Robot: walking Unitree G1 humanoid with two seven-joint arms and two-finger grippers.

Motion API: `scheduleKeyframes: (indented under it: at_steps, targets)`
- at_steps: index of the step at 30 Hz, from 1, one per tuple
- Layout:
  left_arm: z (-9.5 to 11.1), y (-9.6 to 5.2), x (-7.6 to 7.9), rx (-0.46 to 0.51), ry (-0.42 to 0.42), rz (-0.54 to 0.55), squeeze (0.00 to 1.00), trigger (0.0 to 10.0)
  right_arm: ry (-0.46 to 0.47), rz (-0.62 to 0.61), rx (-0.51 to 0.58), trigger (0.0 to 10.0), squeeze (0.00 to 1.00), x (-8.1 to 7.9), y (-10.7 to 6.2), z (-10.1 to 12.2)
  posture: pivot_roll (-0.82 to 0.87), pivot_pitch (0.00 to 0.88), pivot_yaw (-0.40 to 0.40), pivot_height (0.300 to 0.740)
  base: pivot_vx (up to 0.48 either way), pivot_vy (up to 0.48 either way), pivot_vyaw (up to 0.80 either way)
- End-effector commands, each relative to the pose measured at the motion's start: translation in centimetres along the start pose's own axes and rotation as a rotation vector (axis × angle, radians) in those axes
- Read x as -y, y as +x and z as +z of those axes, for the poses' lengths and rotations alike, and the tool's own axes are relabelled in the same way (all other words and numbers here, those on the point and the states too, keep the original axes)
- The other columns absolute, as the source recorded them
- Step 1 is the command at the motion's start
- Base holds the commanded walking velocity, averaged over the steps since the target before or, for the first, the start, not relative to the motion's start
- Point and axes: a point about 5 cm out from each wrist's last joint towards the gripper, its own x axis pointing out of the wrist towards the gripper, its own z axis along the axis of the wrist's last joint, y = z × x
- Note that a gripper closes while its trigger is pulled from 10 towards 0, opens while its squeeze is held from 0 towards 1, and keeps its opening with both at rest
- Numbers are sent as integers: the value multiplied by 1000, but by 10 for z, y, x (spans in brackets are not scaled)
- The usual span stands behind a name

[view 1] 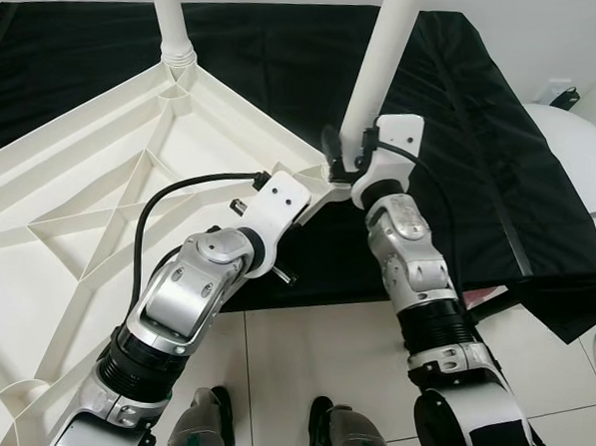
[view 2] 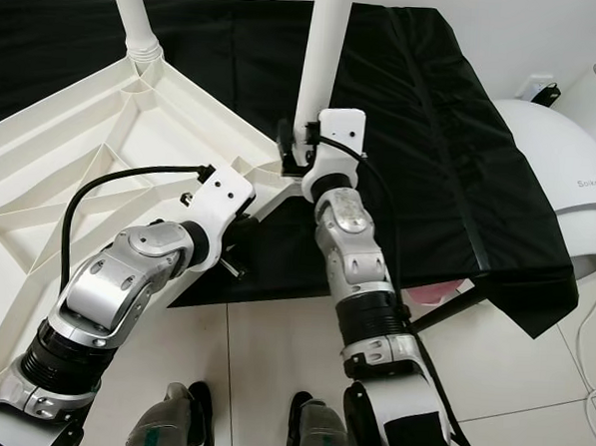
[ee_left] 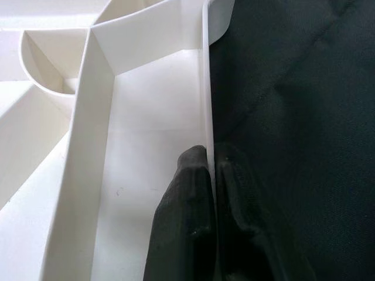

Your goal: Building children table

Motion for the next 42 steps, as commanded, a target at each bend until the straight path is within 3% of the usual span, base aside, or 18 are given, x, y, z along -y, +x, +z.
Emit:
scheduleKeyframes:
  at_steps: [1,26,42]
  targets:
    - [-3,1,-1,-14,5,27,0,10000,-8,-2,3,10000,0,8,-2,0,-100,214,-27,740,0,0,0]
    - [-3,0,-6,-19,17,29,0,10000,-40,308,-40,10000,0,51,-7,6,-96,231,-12,740,0,0,0]
    - [-2,0,-6,-20,18,27,0,10000,-19,610,-96,10000,0,49,-15,-1,-86,234,-6,740,0,0,0]
